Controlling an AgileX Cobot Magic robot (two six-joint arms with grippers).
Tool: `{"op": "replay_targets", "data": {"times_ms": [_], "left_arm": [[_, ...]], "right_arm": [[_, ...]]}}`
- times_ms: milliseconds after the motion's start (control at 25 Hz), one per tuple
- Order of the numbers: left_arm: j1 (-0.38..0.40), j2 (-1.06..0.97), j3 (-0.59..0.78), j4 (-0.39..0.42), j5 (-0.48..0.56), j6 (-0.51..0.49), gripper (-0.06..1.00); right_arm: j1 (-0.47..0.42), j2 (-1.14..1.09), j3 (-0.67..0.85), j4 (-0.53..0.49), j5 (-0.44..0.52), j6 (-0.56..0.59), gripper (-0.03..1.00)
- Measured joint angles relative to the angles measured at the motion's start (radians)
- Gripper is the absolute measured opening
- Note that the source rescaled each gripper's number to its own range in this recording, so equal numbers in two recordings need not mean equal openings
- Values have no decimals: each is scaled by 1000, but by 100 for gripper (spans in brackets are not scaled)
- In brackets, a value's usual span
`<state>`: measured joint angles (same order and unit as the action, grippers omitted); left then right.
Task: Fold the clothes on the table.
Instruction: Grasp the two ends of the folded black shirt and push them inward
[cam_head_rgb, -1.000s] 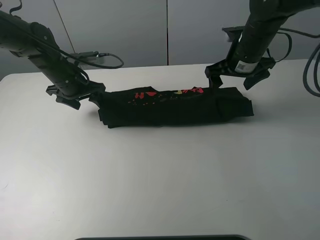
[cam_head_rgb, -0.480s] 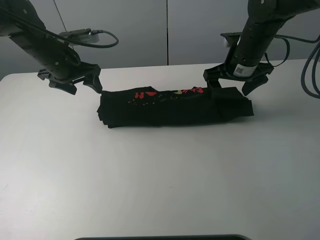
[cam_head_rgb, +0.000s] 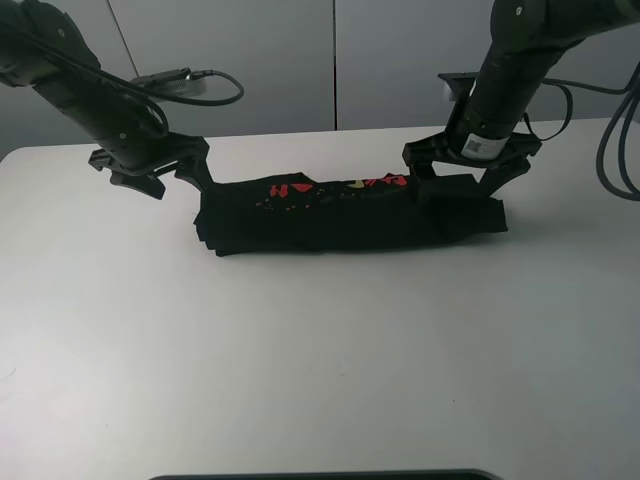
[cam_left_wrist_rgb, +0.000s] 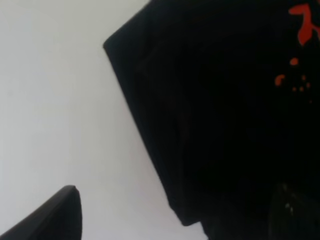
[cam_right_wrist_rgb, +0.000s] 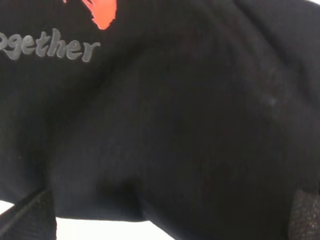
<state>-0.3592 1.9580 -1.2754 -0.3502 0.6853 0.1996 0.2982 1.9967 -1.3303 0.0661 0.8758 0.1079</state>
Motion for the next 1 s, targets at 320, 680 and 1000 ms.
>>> {"op": "replay_targets", "data": {"times_ms": [320,680,1000], "left_arm": [[0,73,-25,-90,0,65,98],[0,140,-27,69,3,-75,98],[0,144,-27,117,5,-114,98]], "right_arm": [[0,4,0,0,-14,0,100],[0,4,0,0,-14,0,100],[0,4,0,-66,-12,86,100]]}}
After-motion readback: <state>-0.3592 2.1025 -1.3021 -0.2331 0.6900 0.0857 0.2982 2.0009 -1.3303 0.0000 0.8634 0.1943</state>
